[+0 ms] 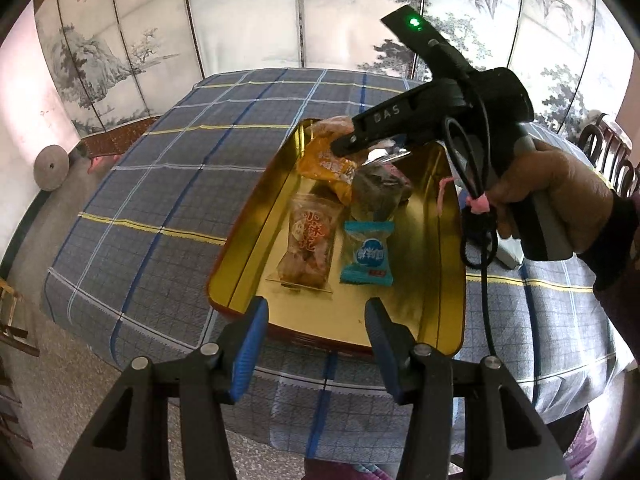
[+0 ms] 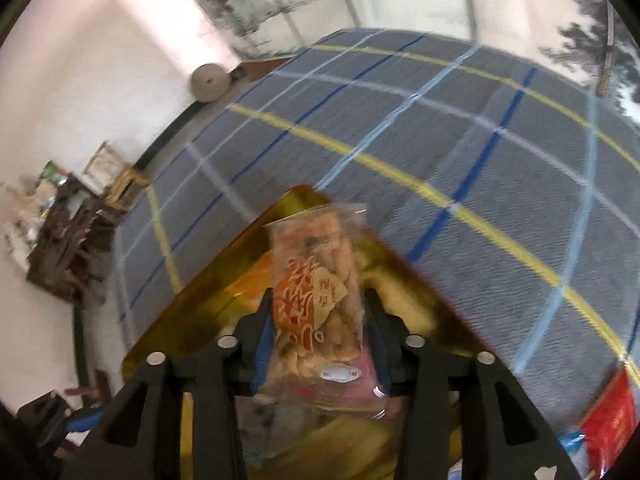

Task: Organize snacks
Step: 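Carry the peanut bag into the tin and open the right gripper, then move the left gripper to the blue-and-white packet and grasp it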

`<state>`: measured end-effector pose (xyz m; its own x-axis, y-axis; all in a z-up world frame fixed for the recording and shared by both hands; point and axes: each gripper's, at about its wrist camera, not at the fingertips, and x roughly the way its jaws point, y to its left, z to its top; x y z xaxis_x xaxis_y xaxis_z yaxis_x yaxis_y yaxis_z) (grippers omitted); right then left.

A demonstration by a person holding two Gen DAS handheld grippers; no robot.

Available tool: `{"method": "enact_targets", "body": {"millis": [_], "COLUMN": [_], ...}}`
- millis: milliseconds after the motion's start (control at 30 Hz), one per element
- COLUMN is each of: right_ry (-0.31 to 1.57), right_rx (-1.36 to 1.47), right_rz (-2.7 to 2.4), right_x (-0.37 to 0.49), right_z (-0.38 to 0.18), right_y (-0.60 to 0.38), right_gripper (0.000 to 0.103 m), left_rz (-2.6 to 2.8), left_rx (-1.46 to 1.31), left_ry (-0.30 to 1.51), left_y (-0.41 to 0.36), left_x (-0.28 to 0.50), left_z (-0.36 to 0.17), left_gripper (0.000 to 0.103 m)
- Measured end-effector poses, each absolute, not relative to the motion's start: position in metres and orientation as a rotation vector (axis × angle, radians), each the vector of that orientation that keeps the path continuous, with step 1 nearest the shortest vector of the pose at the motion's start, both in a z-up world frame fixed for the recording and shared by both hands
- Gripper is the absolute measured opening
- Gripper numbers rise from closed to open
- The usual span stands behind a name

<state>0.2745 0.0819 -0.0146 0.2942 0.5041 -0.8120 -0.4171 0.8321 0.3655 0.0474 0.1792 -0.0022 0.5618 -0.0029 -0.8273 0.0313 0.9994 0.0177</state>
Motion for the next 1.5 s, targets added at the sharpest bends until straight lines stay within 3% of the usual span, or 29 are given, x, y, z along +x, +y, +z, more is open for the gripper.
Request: {"method": "enact_targets", "body": {"millis": [167,433,800,1167,1500], "right_ry": [1.001,0.808,0.846,0.844,0.741], "right_rx": [0.243,0.279,0.226,0.277,0.340], "right_rz": [0.662,0.560,0.123,-0.012,0.124], "right_x": [0.254,0.166,0.051,0.019,0.006], "right_z": [0.008,0.038,-0.002,-0.038,-0.029], "right_y": [0.045,-0.042,-0.204,-0.279,-0.282], "right_gripper": [0.062,0.062,0.063,0.063,0.065], "left_rz": [-0.012,-0.006,-0.121,-0.348,-0.084], "left_rx": [0.027,0.046,0.118,-0.102,-0.399], "left_ry": [0.970,0.947,0.942,1.169,1.340], "left_y": [0.179,0.169,0.119,0.037,0.017], "left_x": [0.047,0.037,0.025,0.073,0.158], "left_z": [0.000,0.011,0.023,0.014,-0.038], "left_gripper": [0.051,0.051,0.051,0.051,0.051]}}
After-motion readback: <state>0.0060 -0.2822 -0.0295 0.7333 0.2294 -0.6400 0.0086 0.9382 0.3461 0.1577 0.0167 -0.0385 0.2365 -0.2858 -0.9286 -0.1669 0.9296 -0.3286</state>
